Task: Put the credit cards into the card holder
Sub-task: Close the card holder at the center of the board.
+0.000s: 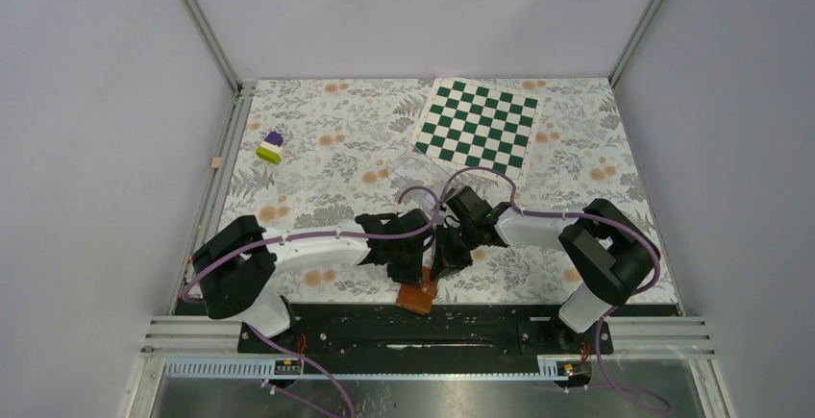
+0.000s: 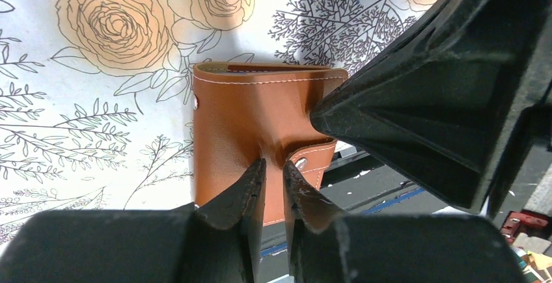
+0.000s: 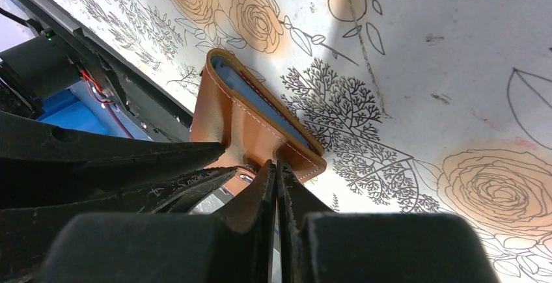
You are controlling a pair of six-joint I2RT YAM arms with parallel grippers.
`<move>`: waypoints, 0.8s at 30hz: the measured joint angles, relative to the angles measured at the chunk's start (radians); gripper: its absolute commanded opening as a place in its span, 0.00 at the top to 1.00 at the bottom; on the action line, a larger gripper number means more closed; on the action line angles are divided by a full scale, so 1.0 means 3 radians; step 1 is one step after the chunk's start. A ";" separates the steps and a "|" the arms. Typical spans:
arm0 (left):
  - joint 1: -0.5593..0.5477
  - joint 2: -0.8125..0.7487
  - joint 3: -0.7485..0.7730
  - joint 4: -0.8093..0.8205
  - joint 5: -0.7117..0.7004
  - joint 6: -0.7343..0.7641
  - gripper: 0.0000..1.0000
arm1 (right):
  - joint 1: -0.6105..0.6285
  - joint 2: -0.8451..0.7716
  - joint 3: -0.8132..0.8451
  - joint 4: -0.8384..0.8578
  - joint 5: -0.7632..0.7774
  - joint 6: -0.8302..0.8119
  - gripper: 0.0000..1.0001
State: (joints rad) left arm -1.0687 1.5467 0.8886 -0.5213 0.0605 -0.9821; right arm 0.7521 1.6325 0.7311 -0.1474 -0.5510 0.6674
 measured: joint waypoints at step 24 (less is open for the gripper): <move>0.0000 0.0027 -0.0047 0.0324 0.0183 0.0033 0.97 | 0.0075 -0.0528 -0.0131 -0.0270 0.0205 -0.0117 0.97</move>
State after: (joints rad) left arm -1.0687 1.5547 0.8745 -0.4240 0.1154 -0.9722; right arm 0.7746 1.4742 0.6918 -0.2283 -0.4896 0.6323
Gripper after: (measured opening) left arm 0.024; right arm 0.043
